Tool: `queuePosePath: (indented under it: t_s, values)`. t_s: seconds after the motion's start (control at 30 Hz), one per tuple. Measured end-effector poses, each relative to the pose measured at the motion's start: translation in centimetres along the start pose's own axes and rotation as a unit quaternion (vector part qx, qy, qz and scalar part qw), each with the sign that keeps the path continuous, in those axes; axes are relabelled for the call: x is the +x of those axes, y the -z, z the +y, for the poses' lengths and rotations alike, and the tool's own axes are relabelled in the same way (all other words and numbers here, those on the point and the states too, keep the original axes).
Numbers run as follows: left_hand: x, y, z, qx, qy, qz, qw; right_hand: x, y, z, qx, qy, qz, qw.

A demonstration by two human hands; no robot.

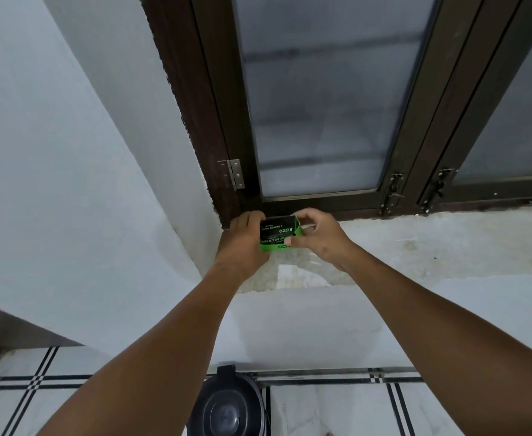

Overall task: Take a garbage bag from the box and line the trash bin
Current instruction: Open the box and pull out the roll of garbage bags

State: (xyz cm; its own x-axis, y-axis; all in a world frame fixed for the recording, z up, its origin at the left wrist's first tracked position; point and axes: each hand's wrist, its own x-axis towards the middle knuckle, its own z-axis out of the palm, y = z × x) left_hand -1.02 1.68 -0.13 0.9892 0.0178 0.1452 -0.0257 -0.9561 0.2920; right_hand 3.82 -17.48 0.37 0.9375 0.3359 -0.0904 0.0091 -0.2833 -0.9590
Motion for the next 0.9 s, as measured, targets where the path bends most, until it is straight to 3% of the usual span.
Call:
queuePosePath:
  t_s: [0.1, 0.2, 0.33, 0.6, 0.9]
  values:
    - [0.4, 0.5, -0.1, 0.01, 0.015, -0.06, 0.998, 0.0, 0.1, -0.1, -0.016, 0.033, -0.017, 0.999]
    - [0.8, 0.6, 0.0, 0.056, 0.005, -0.039, 0.998, 0.1, 0.1, -0.4, 0.014, 0.014, -0.024, 1.0]
    - [0.6, 0.1, 0.3, 0.086, 0.006, 0.006, 0.996, 0.4, 0.1, -1.1, 0.158, -0.081, -0.045, 0.983]
    - [0.1, 0.0, 0.2, 0.039, 0.007, -0.04, 0.998, -0.1, 0.8, -0.8, 0.228, -0.098, -0.03, 0.968]
    - [0.0, -0.8, 0.5, 0.062, 0.004, 0.043, 0.997, 0.5, -0.2, -1.4, 0.246, -0.104, 0.029, 0.963]
